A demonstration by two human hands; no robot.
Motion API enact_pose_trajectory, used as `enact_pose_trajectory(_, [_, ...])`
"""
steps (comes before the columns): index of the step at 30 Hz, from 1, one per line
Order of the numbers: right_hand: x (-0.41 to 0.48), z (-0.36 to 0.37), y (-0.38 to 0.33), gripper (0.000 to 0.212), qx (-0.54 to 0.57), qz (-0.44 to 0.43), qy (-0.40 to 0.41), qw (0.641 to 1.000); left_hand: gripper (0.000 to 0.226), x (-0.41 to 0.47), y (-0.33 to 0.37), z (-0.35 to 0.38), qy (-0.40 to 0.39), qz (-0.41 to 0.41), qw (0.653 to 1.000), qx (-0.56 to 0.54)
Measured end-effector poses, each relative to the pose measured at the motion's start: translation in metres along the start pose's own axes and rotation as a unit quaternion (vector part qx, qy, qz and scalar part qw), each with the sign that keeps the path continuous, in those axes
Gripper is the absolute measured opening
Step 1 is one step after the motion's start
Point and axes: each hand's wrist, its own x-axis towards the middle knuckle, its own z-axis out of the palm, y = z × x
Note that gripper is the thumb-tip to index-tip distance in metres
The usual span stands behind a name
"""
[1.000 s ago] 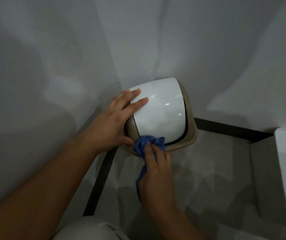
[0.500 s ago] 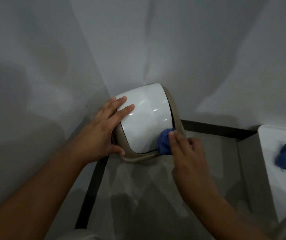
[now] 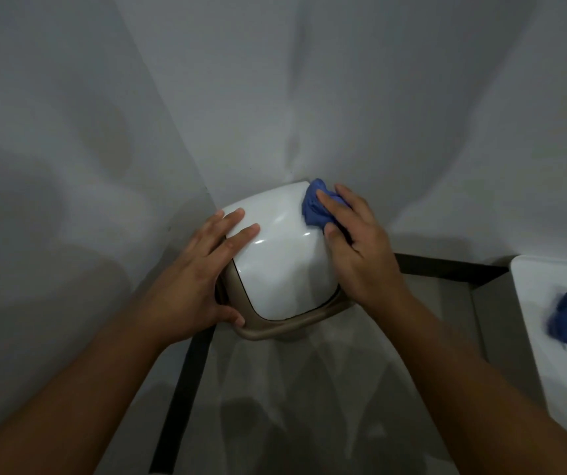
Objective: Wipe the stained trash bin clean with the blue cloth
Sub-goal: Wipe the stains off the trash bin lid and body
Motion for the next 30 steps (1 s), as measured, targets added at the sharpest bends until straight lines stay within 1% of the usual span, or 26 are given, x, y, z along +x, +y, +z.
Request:
enact_pose_trajectory(2, [-0.014, -0.007, 0.008, 0.041, -0.032, -0.006, -0.013, 0.999, 0.130, 0.001, 0.000, 0.000, -0.005, -0.001, 1.000, 0.004])
enact_pose_trajectory(4, [-0.033, -0.013, 0.015, 0.041, -0.057, -0.027, -0.004, 0.998, 0.130, 0.001, 0.001, 0.000, -0.010, -0.002, 1.000, 0.001])
enact_pose_trajectory(6, [-0.045, -0.015, 0.021, 0.044, -0.055, -0.027, 0.013, 0.998, 0.130, 0.002, 0.002, 0.000, -0.012, -0.005, 1.000, -0.006])
enact_pose_trajectory(9, [-0.021, -0.015, 0.024, 0.042, -0.009, 0.053, 0.040, 0.998, 0.130, 0.001, 0.001, 0.000, -0.015, -0.007, 1.000, -0.011])
enact_pose_trajectory(10, [-0.005, -0.015, 0.023, 0.040, 0.016, 0.082, 0.038, 0.996, 0.130, 0.001, 0.002, 0.000, -0.016, -0.008, 1.000, -0.014])
enact_pose_trajectory(11, [0.011, -0.015, 0.019, 0.038, 0.038, 0.092, 0.031, 0.995, 0.130, 0.001, 0.003, 0.001, -0.017, -0.009, 1.000, -0.016])
enact_pose_trajectory(12, [0.023, -0.012, 0.014, 0.038, 0.049, 0.079, 0.023, 0.995, 0.130, 0.000, 0.002, 0.000, -0.016, -0.011, 1.000, -0.016])
enact_pose_trajectory(15, [0.023, -0.001, -0.003, 0.039, 0.025, -0.025, 0.009, 0.999, 0.131, -0.001, -0.008, -0.007, -0.028, -0.026, 0.999, -0.002])
enact_pose_trajectory(17, [-0.001, 0.004, -0.001, 0.039, -0.026, -0.071, 0.018, 0.997, 0.135, 0.001, -0.016, -0.014, -0.047, -0.032, 0.998, 0.011])
enact_pose_trajectory(19, [-0.035, 0.008, 0.007, 0.045, -0.095, -0.098, 0.019, 0.990, 0.137, 0.006, -0.020, -0.019, -0.065, -0.027, 0.997, 0.034])
enact_pose_trajectory(21, [-0.067, 0.016, 0.018, 0.061, -0.200, -0.144, -0.014, 0.969, 0.137, 0.014, -0.022, -0.021, -0.073, -0.021, 0.996, 0.056])
enact_pose_trajectory(23, [-0.097, 0.026, 0.028, 0.079, -0.302, -0.181, -0.069, 0.934, 0.135, 0.020, -0.023, -0.021, -0.074, -0.021, 0.995, 0.062])
enact_pose_trajectory(24, [-0.107, 0.030, 0.031, 0.086, -0.324, -0.191, -0.095, 0.922, 0.135, 0.022, -0.024, -0.021, -0.073, -0.021, 0.995, 0.060])
enact_pose_trajectory(26, [-0.114, 0.035, 0.030, 0.093, -0.333, -0.194, -0.134, 0.913, 0.135, 0.024, -0.026, -0.021, -0.069, -0.022, 0.996, 0.054])
enact_pose_trajectory(28, [-0.108, 0.047, 0.018, 0.090, -0.339, -0.187, -0.159, 0.908, 0.134, 0.024, -0.027, -0.021, -0.067, -0.017, 0.996, 0.048])
enact_pose_trajectory(30, [-0.095, 0.066, -0.003, 0.075, -0.354, -0.186, -0.175, 0.900, 0.134, 0.024, -0.027, -0.020, -0.068, -0.013, 0.997, 0.045])
